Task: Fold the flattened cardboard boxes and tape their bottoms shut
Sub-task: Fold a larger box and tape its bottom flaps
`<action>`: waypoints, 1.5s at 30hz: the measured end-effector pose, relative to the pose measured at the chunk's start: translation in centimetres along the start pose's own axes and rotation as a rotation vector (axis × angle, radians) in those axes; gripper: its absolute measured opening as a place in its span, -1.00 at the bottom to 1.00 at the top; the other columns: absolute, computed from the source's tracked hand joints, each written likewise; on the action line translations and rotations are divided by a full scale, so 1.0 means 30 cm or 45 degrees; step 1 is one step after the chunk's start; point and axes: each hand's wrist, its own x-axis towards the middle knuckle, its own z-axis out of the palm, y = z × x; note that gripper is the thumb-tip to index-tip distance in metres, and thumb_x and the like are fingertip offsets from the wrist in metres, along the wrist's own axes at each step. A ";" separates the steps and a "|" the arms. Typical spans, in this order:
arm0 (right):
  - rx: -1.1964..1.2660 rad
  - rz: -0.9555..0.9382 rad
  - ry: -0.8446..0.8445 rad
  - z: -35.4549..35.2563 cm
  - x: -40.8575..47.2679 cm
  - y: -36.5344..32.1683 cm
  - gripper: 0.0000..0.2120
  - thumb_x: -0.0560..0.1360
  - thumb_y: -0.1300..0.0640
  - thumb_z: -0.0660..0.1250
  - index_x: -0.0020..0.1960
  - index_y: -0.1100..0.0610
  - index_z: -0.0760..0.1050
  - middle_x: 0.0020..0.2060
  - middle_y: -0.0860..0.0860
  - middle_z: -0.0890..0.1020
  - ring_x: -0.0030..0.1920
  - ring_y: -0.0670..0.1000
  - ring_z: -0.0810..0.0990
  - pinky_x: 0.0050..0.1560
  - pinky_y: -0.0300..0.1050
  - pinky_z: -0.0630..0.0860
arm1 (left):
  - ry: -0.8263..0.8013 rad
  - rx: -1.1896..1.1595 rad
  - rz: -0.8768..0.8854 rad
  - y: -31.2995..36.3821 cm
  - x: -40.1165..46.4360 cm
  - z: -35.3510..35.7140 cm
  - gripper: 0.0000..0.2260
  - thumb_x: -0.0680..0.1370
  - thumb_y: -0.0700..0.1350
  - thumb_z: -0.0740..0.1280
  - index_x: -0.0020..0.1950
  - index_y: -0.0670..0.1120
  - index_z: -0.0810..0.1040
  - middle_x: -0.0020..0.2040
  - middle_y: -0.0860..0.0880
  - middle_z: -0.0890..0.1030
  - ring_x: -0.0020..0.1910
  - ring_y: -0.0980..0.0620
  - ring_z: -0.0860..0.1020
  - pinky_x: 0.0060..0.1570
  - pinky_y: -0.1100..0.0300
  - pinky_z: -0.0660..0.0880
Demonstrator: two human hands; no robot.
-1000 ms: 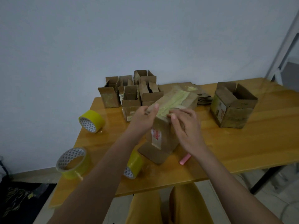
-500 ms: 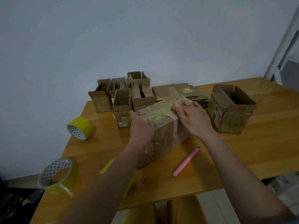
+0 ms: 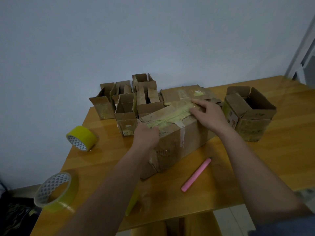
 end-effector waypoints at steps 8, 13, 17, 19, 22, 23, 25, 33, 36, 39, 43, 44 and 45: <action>-0.013 0.143 -0.078 -0.006 0.000 0.012 -0.44 0.55 -0.24 0.23 0.37 0.13 0.47 0.32 0.05 0.52 0.30 0.11 0.46 0.28 0.04 0.42 | -0.143 -0.077 -0.142 0.027 -0.048 -0.027 -0.82 0.68 -0.06 0.15 0.11 -0.15 0.44 -0.05 -0.13 0.55 -0.19 -0.01 0.49 -0.33 0.19 0.36; 0.112 0.176 -0.083 -0.008 -0.011 0.003 -0.47 0.55 -0.21 0.27 0.38 0.09 0.46 0.34 0.01 0.49 0.32 0.09 0.44 0.25 -0.04 0.38 | -0.196 -0.068 -0.223 0.031 -0.050 -0.039 -0.79 0.67 -0.02 0.17 0.12 -0.15 0.43 0.05 -0.18 0.58 -0.06 -0.09 0.54 -0.08 0.02 0.51; 0.146 0.225 -0.098 -0.013 -0.010 0.005 -0.38 0.52 -0.24 0.29 0.46 0.09 0.36 0.44 0.03 0.39 0.40 0.10 0.36 0.37 0.05 0.34 | -0.248 -0.047 -0.213 0.025 -0.037 -0.054 -0.76 0.67 -0.04 0.18 0.08 -0.21 0.47 -0.01 -0.24 0.55 -0.06 -0.13 0.51 -0.07 0.03 0.53; 0.253 0.278 -0.102 -0.012 -0.015 0.014 -0.35 0.50 -0.25 0.32 0.47 0.06 0.34 0.42 -0.01 0.39 0.39 0.07 0.36 0.39 0.05 0.33 | -0.273 -0.056 -0.200 0.019 -0.032 -0.062 -0.72 0.67 -0.04 0.18 0.18 -0.25 0.47 0.04 -0.27 0.57 -0.05 -0.14 0.52 -0.08 0.02 0.56; 0.481 0.356 -0.168 -0.007 -0.032 0.031 -0.45 0.46 -0.28 0.35 0.36 -0.04 0.45 0.29 -0.09 0.44 0.35 0.00 0.37 0.33 -0.04 0.31 | -0.304 -0.046 -0.183 0.009 -0.024 -0.072 -0.69 0.66 -0.03 0.19 0.24 -0.24 0.45 0.12 -0.33 0.56 -0.04 -0.15 0.52 -0.06 -0.03 0.58; 0.536 0.368 -0.186 -0.006 -0.034 0.037 -0.49 0.45 -0.29 0.36 0.31 -0.07 0.49 0.28 -0.09 0.46 0.35 0.01 0.38 0.36 -0.03 0.31 | -0.306 -0.047 -0.180 0.006 -0.020 -0.074 -0.69 0.66 -0.02 0.20 0.24 -0.25 0.45 0.15 -0.36 0.56 -0.03 -0.16 0.53 -0.05 -0.05 0.58; 0.613 0.386 -0.205 -0.005 -0.038 0.043 -0.44 0.45 -0.31 0.34 0.36 -0.06 0.47 0.35 -0.06 0.46 0.37 0.01 0.38 0.39 -0.04 0.29 | -0.309 -0.047 -0.184 0.001 -0.014 -0.078 -0.68 0.65 -0.02 0.21 0.24 -0.26 0.45 0.21 -0.39 0.54 0.04 -0.23 0.58 -0.04 -0.06 0.59; 0.544 0.406 -0.165 -0.001 -0.060 0.023 -0.57 0.54 -0.32 0.19 0.21 -0.06 0.54 0.32 -0.01 0.50 0.27 0.02 0.42 0.39 0.01 0.32 | -0.302 -0.062 -0.208 -0.005 -0.007 -0.083 -0.68 0.65 0.01 0.22 0.24 -0.23 0.43 0.21 -0.35 0.55 0.16 -0.28 0.56 -0.06 -0.05 0.60; 0.598 0.431 -0.171 -0.011 -0.075 0.003 -0.69 0.55 -0.26 0.23 -0.07 -0.04 0.56 0.04 -0.06 0.56 0.16 0.01 0.47 0.40 0.06 0.34 | -0.263 -0.098 -0.208 0.005 -0.027 -0.074 -0.70 0.65 -0.01 0.21 0.25 -0.21 0.43 0.21 -0.32 0.56 0.18 -0.29 0.55 0.07 -0.14 0.57; 0.585 0.391 -0.133 -0.025 -0.094 -0.017 -0.61 0.59 -0.16 0.24 0.04 0.16 0.61 0.02 -0.01 0.61 0.11 0.01 0.53 0.35 0.03 0.39 | -0.252 -0.132 -0.208 0.020 -0.055 -0.072 -0.75 0.66 -0.07 0.21 0.21 -0.23 0.45 0.22 -0.34 0.55 0.12 -0.27 0.56 0.06 -0.13 0.56; 0.731 0.361 -0.041 -0.093 -0.124 -0.033 -0.74 0.59 0.15 0.29 0.25 0.18 0.55 0.06 -0.04 0.59 0.11 -0.04 0.51 0.32 -0.06 0.39 | -0.213 -0.185 -0.180 0.024 -0.084 -0.070 -0.73 0.64 -0.14 0.24 0.30 -0.22 0.41 0.20 -0.25 0.56 0.12 -0.18 0.55 0.06 -0.10 0.54; 0.762 0.349 -0.007 -0.113 -0.133 -0.039 -0.70 0.58 0.21 0.29 0.30 0.20 0.52 0.02 -0.07 0.58 0.11 -0.05 0.51 0.30 -0.08 0.40 | -0.207 -0.194 -0.170 0.025 -0.092 -0.067 -0.70 0.63 -0.15 0.25 0.33 -0.22 0.38 0.22 -0.22 0.54 0.15 -0.19 0.54 0.07 -0.09 0.53; 0.783 0.334 0.026 -0.132 -0.143 -0.048 -0.67 0.56 0.25 0.29 0.31 0.19 0.51 0.00 -0.07 0.58 0.12 -0.04 0.51 0.28 -0.10 0.40 | -0.204 -0.201 -0.159 0.027 -0.098 -0.063 -0.70 0.63 -0.17 0.26 0.34 -0.21 0.36 0.22 -0.21 0.52 0.16 -0.19 0.53 0.08 -0.09 0.53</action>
